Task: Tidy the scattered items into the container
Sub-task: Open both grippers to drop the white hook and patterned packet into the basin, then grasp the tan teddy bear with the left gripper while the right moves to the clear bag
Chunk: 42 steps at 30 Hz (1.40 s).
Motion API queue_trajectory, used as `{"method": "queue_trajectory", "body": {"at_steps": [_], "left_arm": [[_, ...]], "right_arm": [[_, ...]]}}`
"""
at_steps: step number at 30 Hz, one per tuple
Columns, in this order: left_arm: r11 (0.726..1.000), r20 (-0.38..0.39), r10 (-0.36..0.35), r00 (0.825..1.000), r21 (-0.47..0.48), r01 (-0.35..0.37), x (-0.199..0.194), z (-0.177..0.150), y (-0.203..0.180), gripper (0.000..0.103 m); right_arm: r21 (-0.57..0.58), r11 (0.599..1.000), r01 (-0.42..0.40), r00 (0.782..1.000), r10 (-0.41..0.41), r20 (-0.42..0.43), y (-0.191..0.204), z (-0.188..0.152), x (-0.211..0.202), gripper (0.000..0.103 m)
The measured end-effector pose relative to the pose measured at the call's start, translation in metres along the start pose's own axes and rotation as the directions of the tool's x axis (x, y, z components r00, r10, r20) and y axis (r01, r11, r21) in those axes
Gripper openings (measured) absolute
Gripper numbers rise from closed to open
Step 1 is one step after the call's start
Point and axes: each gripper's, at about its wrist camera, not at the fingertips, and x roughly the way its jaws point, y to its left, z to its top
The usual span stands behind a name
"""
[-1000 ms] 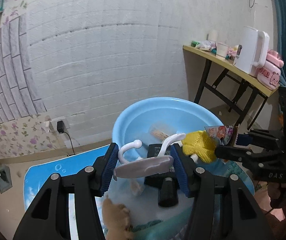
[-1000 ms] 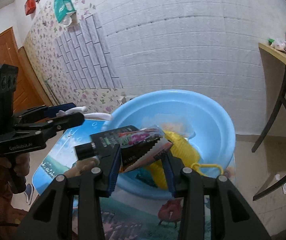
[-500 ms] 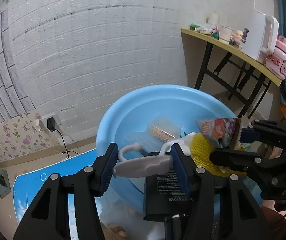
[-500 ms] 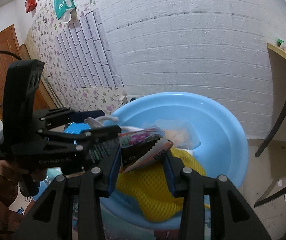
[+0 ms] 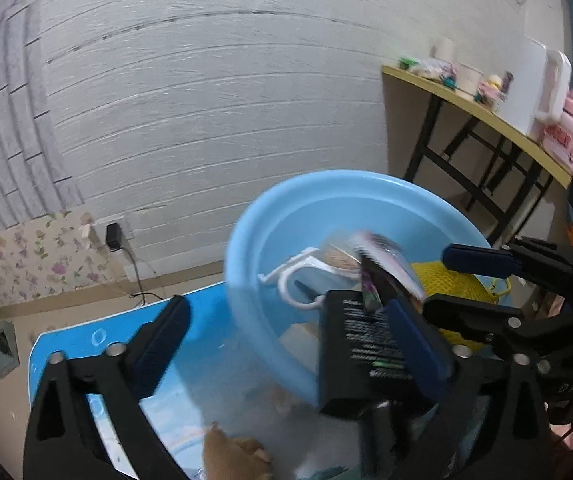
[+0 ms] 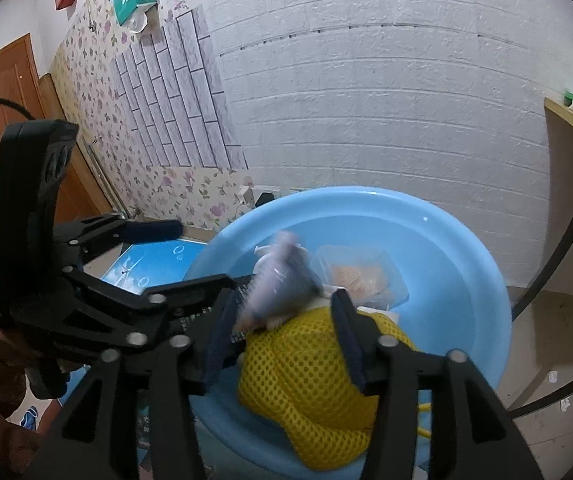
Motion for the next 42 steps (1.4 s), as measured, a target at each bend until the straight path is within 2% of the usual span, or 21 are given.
{"method": "queue_trajectory", "body": {"at_steps": [8,12,17,21,25,30,35,40,42], "left_arm": [[0.993,0.015,0.079,0.997,-0.089,-0.077,-0.030,-0.022,0.031,0.103],[0.989,0.005,0.112,0.994,-0.101,-0.110,-0.044,-0.038,0.040,0.103],[0.984,0.003,0.109,0.994,-0.139,-0.108,-0.064,-0.064,0.048,0.103],[0.982,-0.041,0.142,0.989,-0.122,-0.146,-0.065,-0.085,0.045,0.103],[0.985,-0.048,0.124,0.991,-0.110,-0.129,-0.070,-0.104,0.043,0.103],[0.969,-0.076,0.191,0.979,-0.143,-0.201,-0.071,-0.114,0.047,0.103],[0.961,-0.117,0.179,0.977,-0.191,-0.199,-0.067,-0.125,0.055,0.103],[0.953,-0.178,0.232,0.956,-0.157,-0.260,-0.058,-0.133,0.054,0.103],[0.963,-0.176,0.199,0.964,-0.147,-0.225,-0.056,-0.137,0.054,0.103]], "right_arm": [[0.009,1.000,0.009,1.000,-0.009,-0.002,0.009,-0.004,-0.017,0.052],[0.006,1.000,0.023,1.000,-0.023,-0.007,0.018,-0.009,-0.030,0.052],[-0.002,0.999,0.032,0.999,-0.032,-0.004,0.032,-0.017,-0.048,0.052],[-0.018,0.999,0.035,0.999,-0.035,-0.014,0.046,-0.028,-0.056,0.052],[-0.023,0.999,0.022,0.999,-0.023,-0.036,0.057,-0.037,-0.059,0.052],[-0.005,1.000,-0.029,0.997,0.029,-0.067,0.069,-0.046,-0.061,0.052],[0.035,0.998,-0.057,0.992,0.060,-0.107,0.078,-0.056,-0.053,0.052],[0.084,0.994,-0.069,0.982,0.082,-0.167,0.076,-0.065,-0.036,0.052],[0.095,0.994,-0.049,0.982,0.065,-0.180,0.076,-0.067,-0.030,0.052]]}}
